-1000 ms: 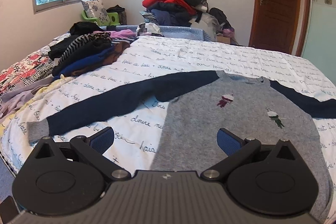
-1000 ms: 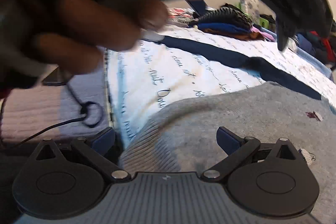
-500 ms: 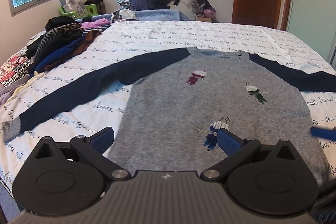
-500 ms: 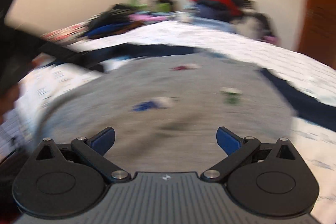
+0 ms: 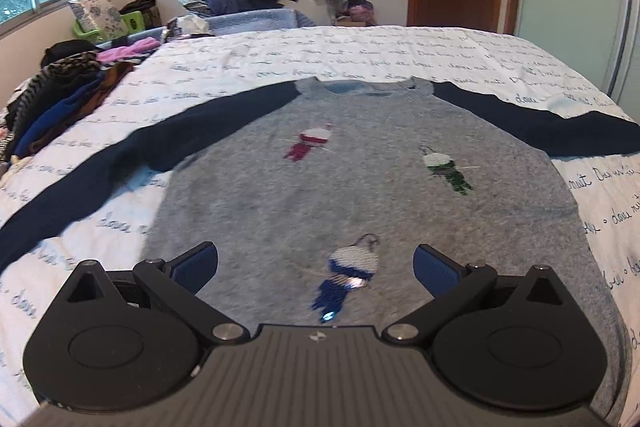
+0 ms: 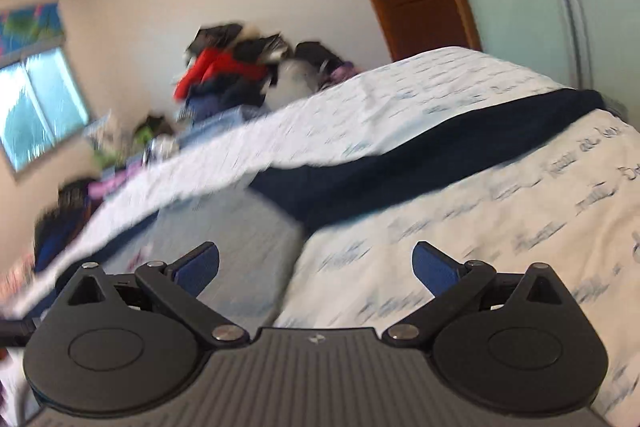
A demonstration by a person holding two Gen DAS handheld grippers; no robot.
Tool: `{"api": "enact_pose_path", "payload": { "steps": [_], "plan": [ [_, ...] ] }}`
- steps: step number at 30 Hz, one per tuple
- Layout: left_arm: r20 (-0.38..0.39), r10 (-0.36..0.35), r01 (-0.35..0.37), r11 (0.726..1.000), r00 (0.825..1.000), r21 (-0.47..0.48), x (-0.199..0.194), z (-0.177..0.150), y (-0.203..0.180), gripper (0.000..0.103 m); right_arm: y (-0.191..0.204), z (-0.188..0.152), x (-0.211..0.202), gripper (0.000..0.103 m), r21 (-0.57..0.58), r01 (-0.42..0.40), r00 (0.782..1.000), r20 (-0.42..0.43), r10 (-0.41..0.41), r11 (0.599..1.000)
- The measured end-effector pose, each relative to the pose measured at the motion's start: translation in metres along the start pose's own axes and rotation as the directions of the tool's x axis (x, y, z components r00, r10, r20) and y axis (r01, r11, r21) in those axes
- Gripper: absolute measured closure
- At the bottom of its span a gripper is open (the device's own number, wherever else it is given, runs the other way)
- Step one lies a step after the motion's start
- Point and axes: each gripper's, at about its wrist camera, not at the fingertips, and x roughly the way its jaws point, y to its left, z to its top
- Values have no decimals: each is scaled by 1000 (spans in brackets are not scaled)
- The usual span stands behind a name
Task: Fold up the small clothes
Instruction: 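Move the right gripper to the grey cuff of a navy sleeve, then close the right gripper on the grey sleeve cuff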
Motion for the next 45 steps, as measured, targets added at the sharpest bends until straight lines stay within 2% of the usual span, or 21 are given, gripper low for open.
{"api": "enact_pose_path", "payload": {
  "steps": [3,6,8,11,13,15,19,26,27,30,32,33,35,36,38,41,45],
  "plan": [
    [-2,-29,29,1000,1000,3,14,4,-15,0,-45,19,17,0,87,64,997,-39,-61,994],
    [13,-22,22,1000,1000,8,22,7,-23,0,-87,33,22,0,181,143,989,19,-149,973],
    [22,0,-1,1000,1000,11,27,8,-27,0,-124,44,24,0,302,136,984,73,-165,944],
    [8,14,-14,1000,1000,8,37,7,-29,0,-173,57,30,0,469,114,972,130,-196,876],
    [-23,13,-13,1000,1000,2,47,5,-28,0,-194,65,40,0,489,106,967,151,-204,866],
    [-51,12,-13,1000,999,-3,53,3,-28,0,-208,71,52,0,515,111,968,137,-209,850],
    [-69,19,-18,1000,997,7,59,1,-28,0,-217,87,69,0,516,137,954,161,-252,846],
    [-81,33,-31,999,996,20,62,2,-28,0,-260,95,90,2,645,68,927,242,-288,761],
    [-86,34,-32,999,996,22,63,2,-28,0,-262,95,92,4,657,71,924,241,-298,750],
    [-101,37,-35,999,994,25,66,3,-28,0,-270,96,98,24,672,104,922,213,-325,734],
    [-101,35,-33,999,994,27,67,3,-28,0,-276,96,100,40,674,121,923,193,-333,728],
    [-99,35,-32,999,994,28,66,3,-28,0,-279,96,100,44,673,121,924,192,-330,729],
    [-94,33,-30,999,995,30,66,3,-28,0,-283,94,98,59,676,134,923,182,-340,724],
    [-92,32,-30,999,995,31,66,4,-28,0,-285,92,96,72,682,145,921,172,-351,716],
    [-91,32,-30,999,995,29,66,4,-28,0,-288,90,93,86,686,157,918,163,-361,710],
    [-99,34,-32,999,995,23,68,5,-23,0,-287,89,91,93,682,168,911,168,-376,712],
    [-86,62,-62,998,994,5,68,9,-9,0,-266,97,86,94,606,227,888,193,-418,763]
  ]
}}
